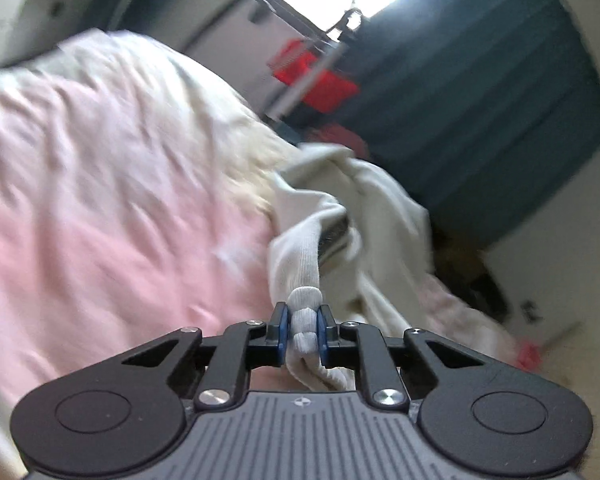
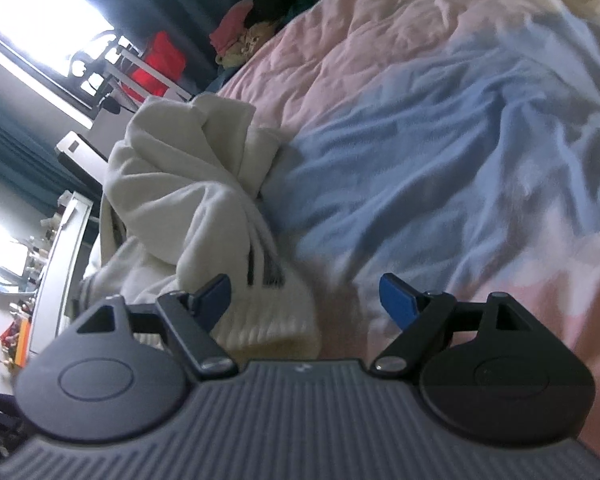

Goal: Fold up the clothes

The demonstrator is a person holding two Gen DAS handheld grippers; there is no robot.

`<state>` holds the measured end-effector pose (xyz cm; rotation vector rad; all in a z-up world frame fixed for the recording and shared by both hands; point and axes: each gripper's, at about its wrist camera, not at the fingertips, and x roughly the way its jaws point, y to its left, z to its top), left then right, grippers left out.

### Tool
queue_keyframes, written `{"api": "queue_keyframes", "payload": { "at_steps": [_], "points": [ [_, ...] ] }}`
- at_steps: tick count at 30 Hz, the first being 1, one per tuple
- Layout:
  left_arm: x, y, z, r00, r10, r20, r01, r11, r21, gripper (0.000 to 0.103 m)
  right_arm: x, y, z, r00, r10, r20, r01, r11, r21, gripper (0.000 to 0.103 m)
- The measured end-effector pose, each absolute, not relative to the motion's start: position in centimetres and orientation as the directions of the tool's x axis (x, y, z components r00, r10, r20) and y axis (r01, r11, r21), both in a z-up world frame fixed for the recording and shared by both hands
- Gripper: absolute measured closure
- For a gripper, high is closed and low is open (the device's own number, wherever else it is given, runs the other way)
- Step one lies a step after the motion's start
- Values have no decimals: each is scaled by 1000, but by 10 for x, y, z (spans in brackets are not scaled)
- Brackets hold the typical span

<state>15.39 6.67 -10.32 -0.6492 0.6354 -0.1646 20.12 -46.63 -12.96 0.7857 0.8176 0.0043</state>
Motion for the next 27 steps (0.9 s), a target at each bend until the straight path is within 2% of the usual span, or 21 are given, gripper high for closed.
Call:
{"api": "queue_keyframes", "payload": {
  "at_steps": [7,9,13,16,17,18,21,23,27],
  "points": [
    [156,70,-110,761,-264,-593,-99,856,-507,83,206,-437,-151,675,415,-611,265,636,725,19],
    [144,66,-103,757,-243,-607,-63,897,-438,83,205,-430,-156,686,423,-592,257,621,741,19],
    [121,52,-81,745,-196,-638,50,970,-239,81,208,-419,-158,702,430,-567,225,622,750,28],
    [110,29,-69,758,-153,-634,181,983,-21,66,211,-410,-162,695,427,-578,227,633,740,42],
    [107,20,-66,766,-140,-628,225,973,58,59,212,-408,-163,691,424,-585,232,637,735,46],
    [108,11,-69,772,-128,-622,270,953,139,53,210,-408,-161,700,416,-580,232,635,737,55],
    [108,-14,-86,795,-99,-598,383,847,369,50,202,-412,-152,743,387,-546,228,620,751,78],
    [106,-21,-104,813,-101,-574,428,773,469,50,196,-414,-143,772,366,-519,218,615,758,80],
    [112,-20,-126,817,-95,-569,457,708,538,48,187,-417,-129,818,320,-478,193,630,752,80]
  ]
}}
